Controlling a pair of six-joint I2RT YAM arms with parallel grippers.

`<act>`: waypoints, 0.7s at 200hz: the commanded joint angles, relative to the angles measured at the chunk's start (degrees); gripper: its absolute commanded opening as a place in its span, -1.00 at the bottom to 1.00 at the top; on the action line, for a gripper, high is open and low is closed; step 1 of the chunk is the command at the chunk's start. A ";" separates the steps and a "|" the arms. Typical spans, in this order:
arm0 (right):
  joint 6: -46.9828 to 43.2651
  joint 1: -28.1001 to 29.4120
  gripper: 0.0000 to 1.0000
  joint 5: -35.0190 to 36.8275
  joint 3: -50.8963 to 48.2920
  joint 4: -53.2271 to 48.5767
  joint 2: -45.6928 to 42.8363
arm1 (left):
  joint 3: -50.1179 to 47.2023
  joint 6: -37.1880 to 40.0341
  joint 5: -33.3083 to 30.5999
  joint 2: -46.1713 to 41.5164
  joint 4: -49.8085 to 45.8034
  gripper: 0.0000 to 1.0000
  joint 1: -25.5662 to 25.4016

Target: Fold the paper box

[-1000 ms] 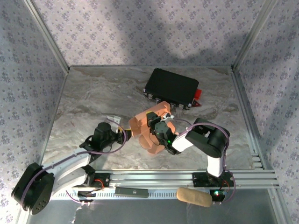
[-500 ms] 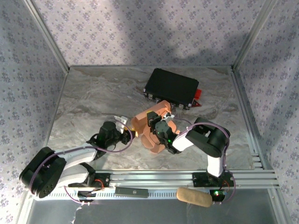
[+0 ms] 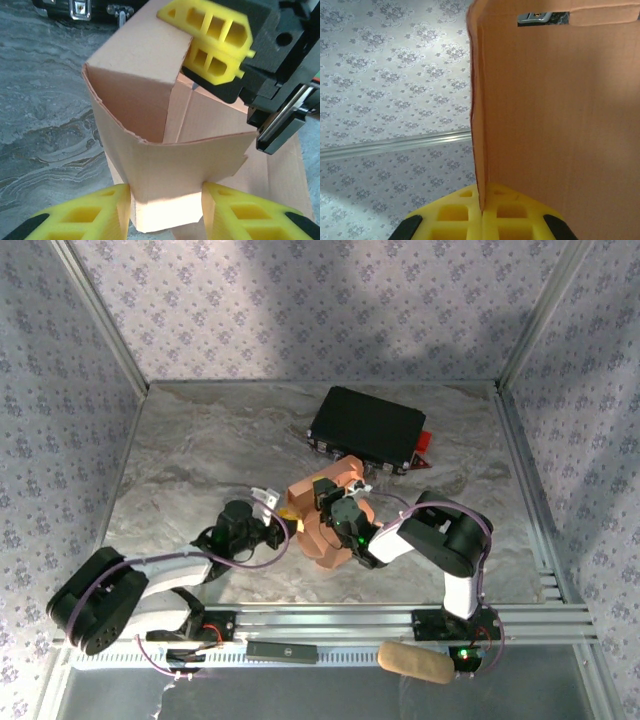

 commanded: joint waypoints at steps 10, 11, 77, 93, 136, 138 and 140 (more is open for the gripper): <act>0.96 0.44 -1.00 0.65 0.95 -0.28 -0.59 | 1.07 0.83 -6.74 1.88 5.53 -0.10 -2.08; 0.95 0.51 -1.00 0.66 0.93 -0.33 -0.61 | 0.98 0.83 -6.88 1.92 5.74 -0.09 -2.08; 1.03 0.61 -1.00 0.44 0.70 -0.37 -1.23 | -0.43 3.64 -10.83 7.83 18.23 -0.10 -4.77; 1.29 0.70 -1.00 0.42 0.72 -0.28 -1.30 | -0.12 3.38 -10.91 9.89 19.95 -0.13 -4.80; 1.56 0.85 -1.00 0.47 0.82 -0.38 -1.64 | 0.81 2.09 -17.51 13.87 22.77 -0.09 -6.75; 1.56 0.78 -1.00 0.48 0.77 -0.33 -1.54 | 0.81 2.01 -18.01 14.08 23.03 -0.08 -6.90; 1.61 0.79 -1.00 0.53 0.87 -0.34 -1.52 | 0.83 1.92 -18.53 14.16 23.23 -0.07 -7.09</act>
